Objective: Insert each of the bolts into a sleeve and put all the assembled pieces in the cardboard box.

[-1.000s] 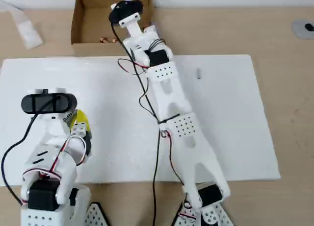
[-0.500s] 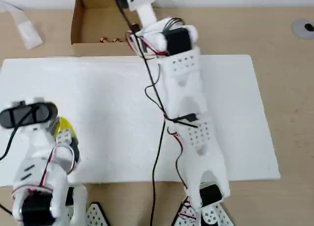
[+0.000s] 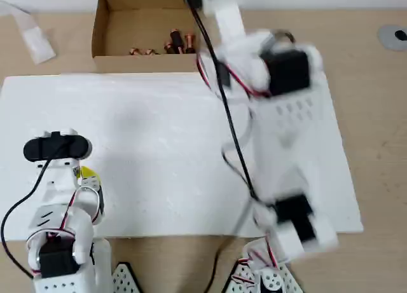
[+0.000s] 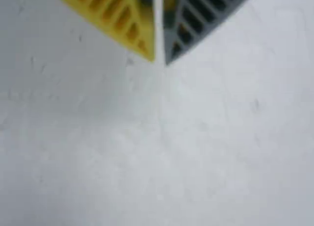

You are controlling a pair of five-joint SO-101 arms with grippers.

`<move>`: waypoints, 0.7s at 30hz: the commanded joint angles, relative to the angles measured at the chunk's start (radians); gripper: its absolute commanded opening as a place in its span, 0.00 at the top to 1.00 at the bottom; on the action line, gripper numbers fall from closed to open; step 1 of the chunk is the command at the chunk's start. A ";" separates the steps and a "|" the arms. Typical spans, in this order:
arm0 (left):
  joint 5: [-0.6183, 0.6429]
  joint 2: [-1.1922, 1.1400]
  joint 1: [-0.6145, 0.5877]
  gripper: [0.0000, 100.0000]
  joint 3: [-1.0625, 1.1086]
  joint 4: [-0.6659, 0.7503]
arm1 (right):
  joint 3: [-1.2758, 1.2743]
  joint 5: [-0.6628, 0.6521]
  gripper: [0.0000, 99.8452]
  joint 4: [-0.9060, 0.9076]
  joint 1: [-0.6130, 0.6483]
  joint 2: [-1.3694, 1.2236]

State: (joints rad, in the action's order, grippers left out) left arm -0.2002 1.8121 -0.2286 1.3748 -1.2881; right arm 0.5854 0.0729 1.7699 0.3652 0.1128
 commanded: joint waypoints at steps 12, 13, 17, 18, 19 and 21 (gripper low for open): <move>0.101 0.007 -0.032 0.99 0.132 0.000 | -1.469 -0.025 0.99 -0.350 -0.134 1.194; 0.101 0.007 -0.031 0.99 0.133 0.000 | -1.534 -0.054 0.99 -0.358 -0.139 1.257; 0.101 0.007 -0.031 0.99 0.164 0.006 | -1.719 -0.181 0.99 -0.381 -0.179 1.503; 0.101 0.007 -0.032 0.99 0.176 0.006 | -1.741 -0.195 0.99 -0.385 -0.200 1.569; 0.101 0.007 -0.038 0.99 0.193 0.005 | -1.764 -0.198 0.99 -0.387 -0.214 1.635; 0.101 0.007 -0.040 0.99 0.210 0.003 | -1.821 -0.201 0.99 -0.382 -0.236 1.761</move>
State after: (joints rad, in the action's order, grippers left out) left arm -0.1082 1.8121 -0.2532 1.5773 -1.2896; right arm -1.1730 -0.1082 1.4093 0.1703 1.7070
